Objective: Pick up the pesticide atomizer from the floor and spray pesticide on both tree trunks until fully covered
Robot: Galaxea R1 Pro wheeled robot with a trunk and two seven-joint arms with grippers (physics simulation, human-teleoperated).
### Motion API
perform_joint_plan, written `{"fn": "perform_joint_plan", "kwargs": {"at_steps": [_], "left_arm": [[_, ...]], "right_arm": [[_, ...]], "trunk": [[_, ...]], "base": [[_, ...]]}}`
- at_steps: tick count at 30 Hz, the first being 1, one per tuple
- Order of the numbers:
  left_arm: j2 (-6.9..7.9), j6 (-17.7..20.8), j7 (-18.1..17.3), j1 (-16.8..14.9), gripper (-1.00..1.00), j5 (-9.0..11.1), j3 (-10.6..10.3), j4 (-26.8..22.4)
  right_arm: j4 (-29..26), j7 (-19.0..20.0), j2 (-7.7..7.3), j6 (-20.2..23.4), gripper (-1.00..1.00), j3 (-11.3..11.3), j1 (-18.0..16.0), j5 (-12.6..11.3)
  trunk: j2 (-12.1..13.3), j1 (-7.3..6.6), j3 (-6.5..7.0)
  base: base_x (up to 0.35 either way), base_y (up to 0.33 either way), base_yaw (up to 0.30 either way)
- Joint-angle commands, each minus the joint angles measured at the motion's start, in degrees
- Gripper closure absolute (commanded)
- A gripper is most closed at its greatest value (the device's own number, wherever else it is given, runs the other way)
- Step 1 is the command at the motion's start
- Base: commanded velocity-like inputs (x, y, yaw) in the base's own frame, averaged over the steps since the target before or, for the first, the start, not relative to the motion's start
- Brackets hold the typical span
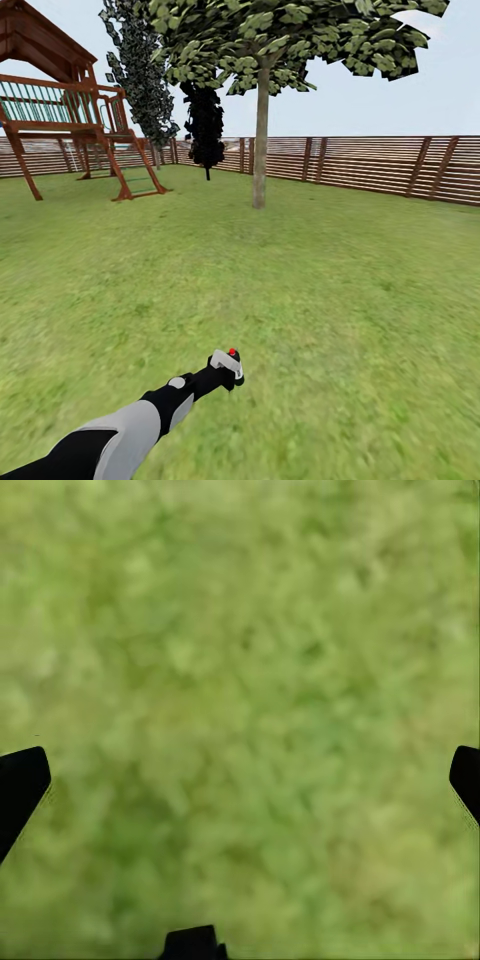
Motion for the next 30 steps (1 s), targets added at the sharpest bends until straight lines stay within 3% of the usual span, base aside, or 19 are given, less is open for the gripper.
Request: {"fn": "perform_joint_plan", "kwargs": {"at_steps": [1,30], "left_arm": [[0.00,0.0,0.1,0.0,1.00,0.0,0.1,0.0],[0.00,0.1,0.1,0.0,1.00,0.0,0.1,0.0]], "right_arm": [[0.0,0.0,0.00,0.0,-1.00,0.0,0.0,0.0],[0.0,0.0,0.40,0.0,-1.00,0.0,0.0,0.0]], "trunk": [[0.0,0.00,0.00],[0.0,0.00,0.00]], "base": [[0.348,0.000,0.000],[0.348,0.000,0.000]]}}
